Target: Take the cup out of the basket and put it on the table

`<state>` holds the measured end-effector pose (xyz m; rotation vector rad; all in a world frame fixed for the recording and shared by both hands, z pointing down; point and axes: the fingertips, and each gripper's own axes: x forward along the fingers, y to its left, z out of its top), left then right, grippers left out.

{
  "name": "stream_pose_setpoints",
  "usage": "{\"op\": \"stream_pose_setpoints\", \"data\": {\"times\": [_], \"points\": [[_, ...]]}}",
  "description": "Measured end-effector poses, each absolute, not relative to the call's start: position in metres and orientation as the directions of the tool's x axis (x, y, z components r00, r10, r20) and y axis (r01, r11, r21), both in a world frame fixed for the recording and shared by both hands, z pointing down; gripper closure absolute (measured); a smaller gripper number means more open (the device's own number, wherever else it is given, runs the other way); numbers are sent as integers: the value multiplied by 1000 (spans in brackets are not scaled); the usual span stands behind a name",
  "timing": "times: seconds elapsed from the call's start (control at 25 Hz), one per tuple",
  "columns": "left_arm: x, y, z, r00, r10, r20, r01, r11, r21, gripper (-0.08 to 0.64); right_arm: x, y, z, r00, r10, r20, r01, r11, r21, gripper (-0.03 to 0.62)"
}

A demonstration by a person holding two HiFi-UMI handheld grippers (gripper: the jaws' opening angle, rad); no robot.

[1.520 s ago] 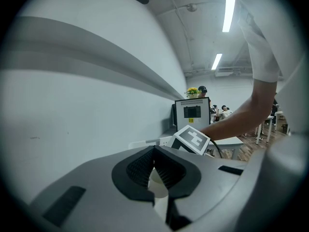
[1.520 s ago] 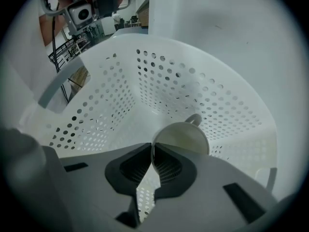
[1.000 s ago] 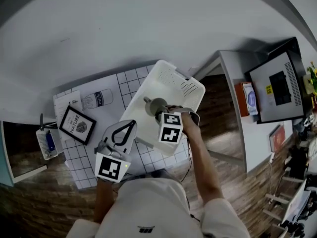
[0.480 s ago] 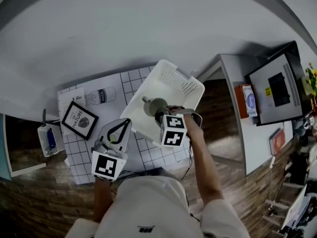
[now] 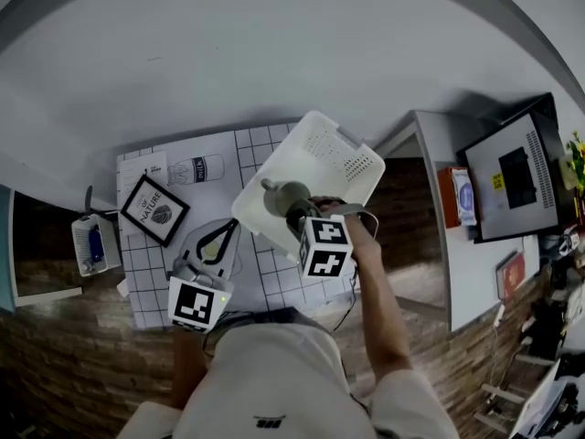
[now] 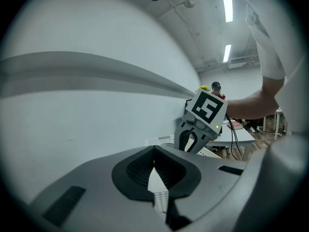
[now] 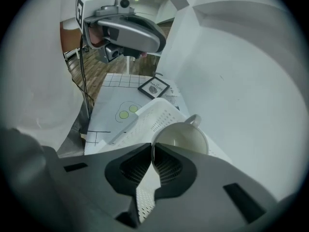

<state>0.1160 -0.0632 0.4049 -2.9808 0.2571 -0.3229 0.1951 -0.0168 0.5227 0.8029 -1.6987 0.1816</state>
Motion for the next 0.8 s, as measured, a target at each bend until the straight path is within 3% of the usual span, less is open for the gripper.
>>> {"op": "stream_pose_setpoints", "data": {"times": [0.8], "points": [[55, -73, 409, 927, -310, 211, -283, -948, -148, 555, 131, -36, 476, -147, -477, 867, -467, 806, 364, 561]]}}
